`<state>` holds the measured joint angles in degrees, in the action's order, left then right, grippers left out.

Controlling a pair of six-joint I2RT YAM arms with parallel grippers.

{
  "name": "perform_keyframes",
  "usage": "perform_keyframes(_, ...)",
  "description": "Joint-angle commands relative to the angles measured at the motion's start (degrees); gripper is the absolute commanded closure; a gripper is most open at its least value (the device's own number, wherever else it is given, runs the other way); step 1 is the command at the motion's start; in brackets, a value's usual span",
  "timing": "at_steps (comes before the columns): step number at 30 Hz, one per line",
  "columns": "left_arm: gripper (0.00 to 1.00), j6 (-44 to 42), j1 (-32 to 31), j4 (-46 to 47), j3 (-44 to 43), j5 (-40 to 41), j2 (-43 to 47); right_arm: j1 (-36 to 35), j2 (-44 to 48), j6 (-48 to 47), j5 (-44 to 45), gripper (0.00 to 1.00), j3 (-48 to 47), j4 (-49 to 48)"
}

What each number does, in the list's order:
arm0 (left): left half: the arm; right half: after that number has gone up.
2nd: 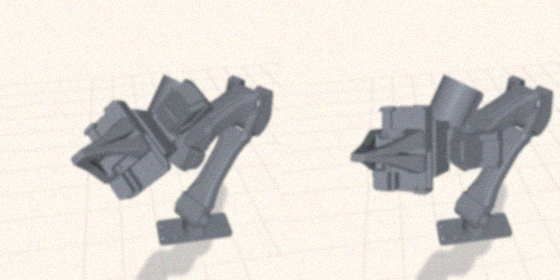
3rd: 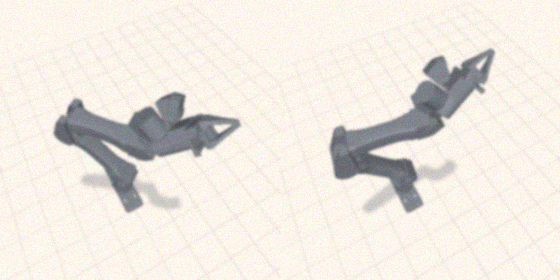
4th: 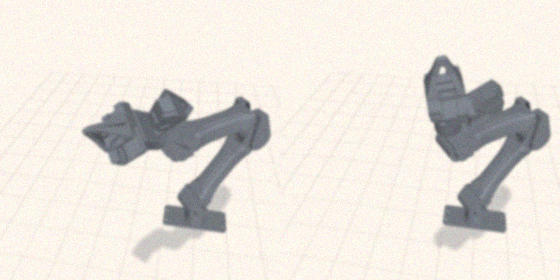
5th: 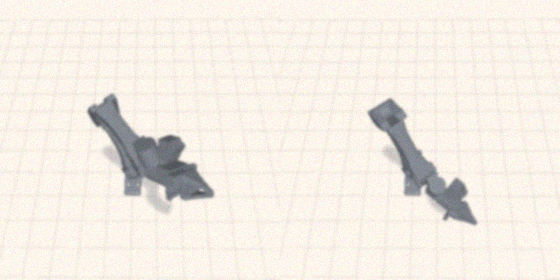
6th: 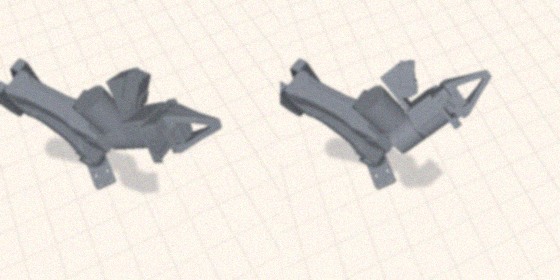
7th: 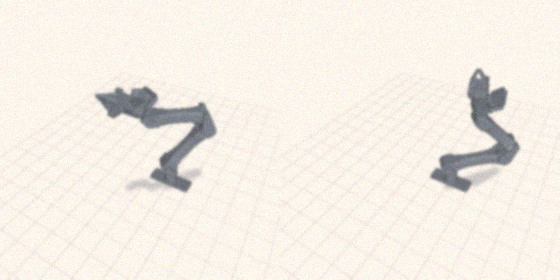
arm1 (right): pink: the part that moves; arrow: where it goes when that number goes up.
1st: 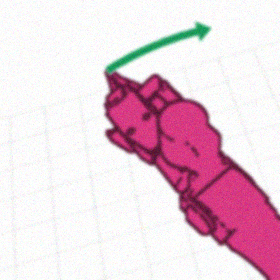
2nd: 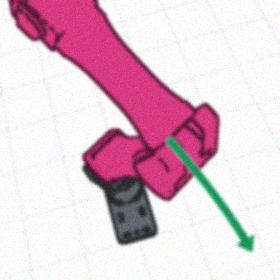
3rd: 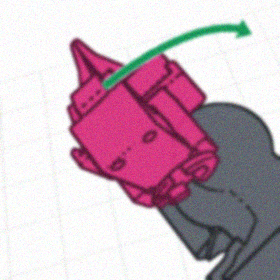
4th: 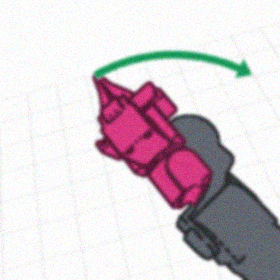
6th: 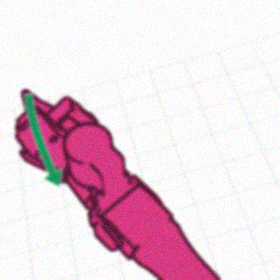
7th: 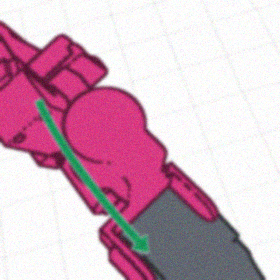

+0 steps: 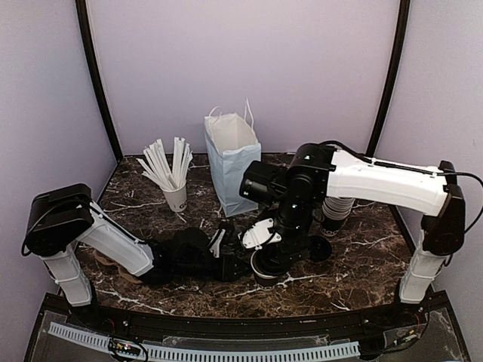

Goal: Pack the takeout coffee

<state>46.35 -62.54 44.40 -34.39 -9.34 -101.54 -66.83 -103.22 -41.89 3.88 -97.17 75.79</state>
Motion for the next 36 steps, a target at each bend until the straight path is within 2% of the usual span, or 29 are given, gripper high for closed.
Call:
perform_keyframes(1,0.65,-0.13,-0.3,-2.76,2.19,1.66,5.77,3.33,6.88,1.03,-4.89,0.15,-0.21,-0.42)
perform_keyframes(5,0.63,-1.06,-0.3,-8.32,3.53,3.18,10.71,8.19,12.29,2.37,-9.86,0.2,3.22,-2.16)
perform_keyframes(10,0.57,-6.89,-0.3,-12.58,3.95,0.87,14.99,10.23,24.85,7.0,-13.44,0.22,18.33,-16.24)
perform_keyframes(13,0.55,-10.01,-0.3,-14.58,3.66,-1.42,17.21,13.92,29.27,8.09,-18.77,0.29,26.41,-20.8)
perform_keyframes(19,0.56,-17.1,-0.17,-20.86,1.32,-1.26,19.48,15.06,32.27,5.66,-15.03,0.38,36.22,-26.51)
perform_keyframes(27,0.64,-20.8,-0.12,-21.28,-1.94,-4.35,17.75,15.07,26.73,4.76,-17.56,0.46,35.81,-31.26)
perform_keyframes(36,0.7,-20.33,-0.12,-17.66,-6.22,-7.85,11.86,14.98,22.94,3.66,-20.43,0.53,32.45,-29.83)
